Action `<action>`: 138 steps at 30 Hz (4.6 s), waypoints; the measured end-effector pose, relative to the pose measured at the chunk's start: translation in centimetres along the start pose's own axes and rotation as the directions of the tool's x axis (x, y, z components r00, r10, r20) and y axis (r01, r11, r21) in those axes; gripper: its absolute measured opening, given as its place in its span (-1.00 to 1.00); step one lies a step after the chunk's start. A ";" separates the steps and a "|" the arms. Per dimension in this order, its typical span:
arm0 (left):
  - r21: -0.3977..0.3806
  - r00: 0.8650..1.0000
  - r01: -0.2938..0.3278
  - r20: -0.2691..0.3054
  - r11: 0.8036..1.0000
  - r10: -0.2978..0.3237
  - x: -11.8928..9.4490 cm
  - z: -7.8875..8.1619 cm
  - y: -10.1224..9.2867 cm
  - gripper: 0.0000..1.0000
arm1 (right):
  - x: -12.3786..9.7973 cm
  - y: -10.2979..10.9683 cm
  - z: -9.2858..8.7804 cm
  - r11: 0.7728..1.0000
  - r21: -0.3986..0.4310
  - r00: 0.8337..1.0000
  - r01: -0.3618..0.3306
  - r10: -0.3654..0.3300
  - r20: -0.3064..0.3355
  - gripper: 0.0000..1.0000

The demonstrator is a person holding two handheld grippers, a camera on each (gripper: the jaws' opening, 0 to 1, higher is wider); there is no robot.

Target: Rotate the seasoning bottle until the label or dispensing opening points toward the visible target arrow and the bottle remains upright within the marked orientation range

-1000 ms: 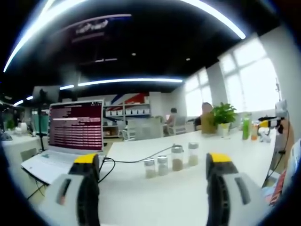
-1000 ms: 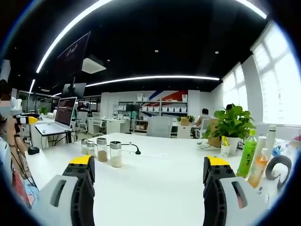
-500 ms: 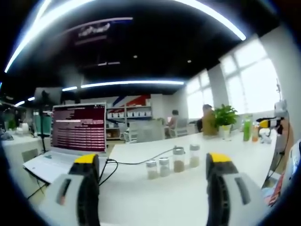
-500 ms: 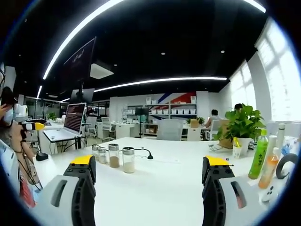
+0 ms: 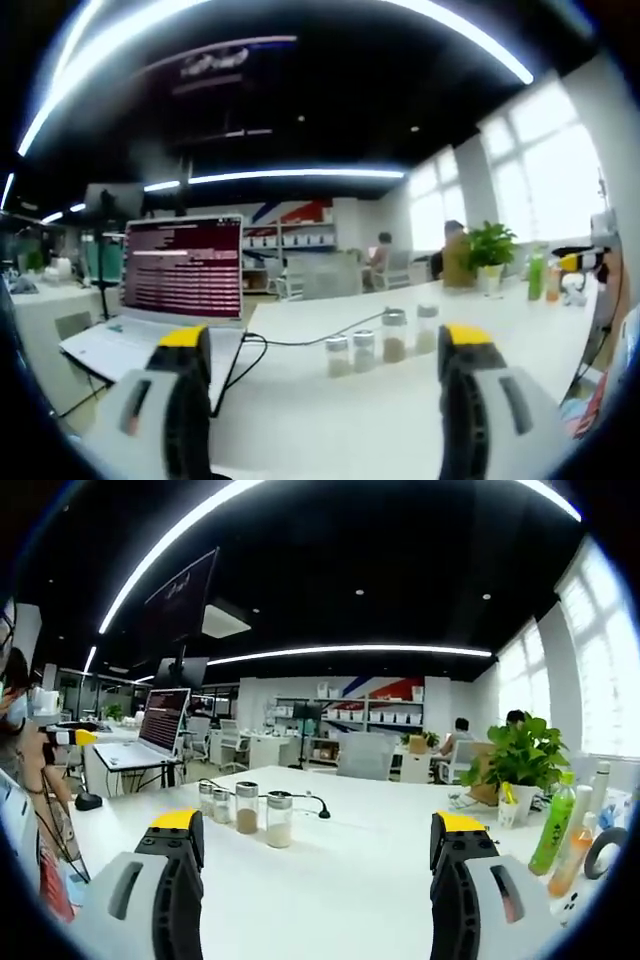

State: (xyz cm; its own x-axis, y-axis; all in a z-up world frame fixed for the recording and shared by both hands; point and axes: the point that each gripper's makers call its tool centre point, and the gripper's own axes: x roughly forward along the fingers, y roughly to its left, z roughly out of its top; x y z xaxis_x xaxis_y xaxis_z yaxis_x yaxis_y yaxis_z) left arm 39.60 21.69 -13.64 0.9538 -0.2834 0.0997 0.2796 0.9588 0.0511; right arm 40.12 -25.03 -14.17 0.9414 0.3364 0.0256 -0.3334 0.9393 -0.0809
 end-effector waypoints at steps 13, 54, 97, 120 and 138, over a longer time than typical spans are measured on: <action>-0.008 1.000 0.001 -0.006 1.000 -0.001 0.1 -0.3 0.2 1.00 | 1.2 2.7 0.4 0.997 0.019 0.997 -0.076 0.076 0.006 0.94; 0.011 0.997 0.066 -0.034 0.998 -0.066 1.0 -0.7 -1.5 0.98 | 5.0 5.7 0.1 0.993 -0.001 0.993 -0.115 0.115 -0.035 0.92; 0.005 0.994 0.097 -0.045 0.995 -0.097 1.3 -1.1 -2.2 0.98 | 10.6 7.7 0.3 0.985 0.013 0.983 -0.175 0.175 -0.049 0.84; -0.007 0.985 0.168 -0.026 0.986 -0.168 1.2 -0.8 -3.7 0.98 | 15.2 9.7 -0.6 0.973 -0.029 0.972 -0.227 0.225 -0.068 0.76; -0.013 0.992 0.122 -0.018 0.992 -0.122 0.7 -0.6 -2.1 0.98 | 18.5 12.6 -1.3 0.958 0.011 0.957 -0.287 0.287 -0.050 0.77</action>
State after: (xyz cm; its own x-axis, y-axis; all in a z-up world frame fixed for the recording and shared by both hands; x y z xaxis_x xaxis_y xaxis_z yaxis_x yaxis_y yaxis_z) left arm 39.75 19.44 -14.26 0.9144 -0.3978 0.0751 0.3950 0.9173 0.0503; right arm 53.39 -7.04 -15.99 0.8075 0.5879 -0.0486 -0.5899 0.8041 -0.0735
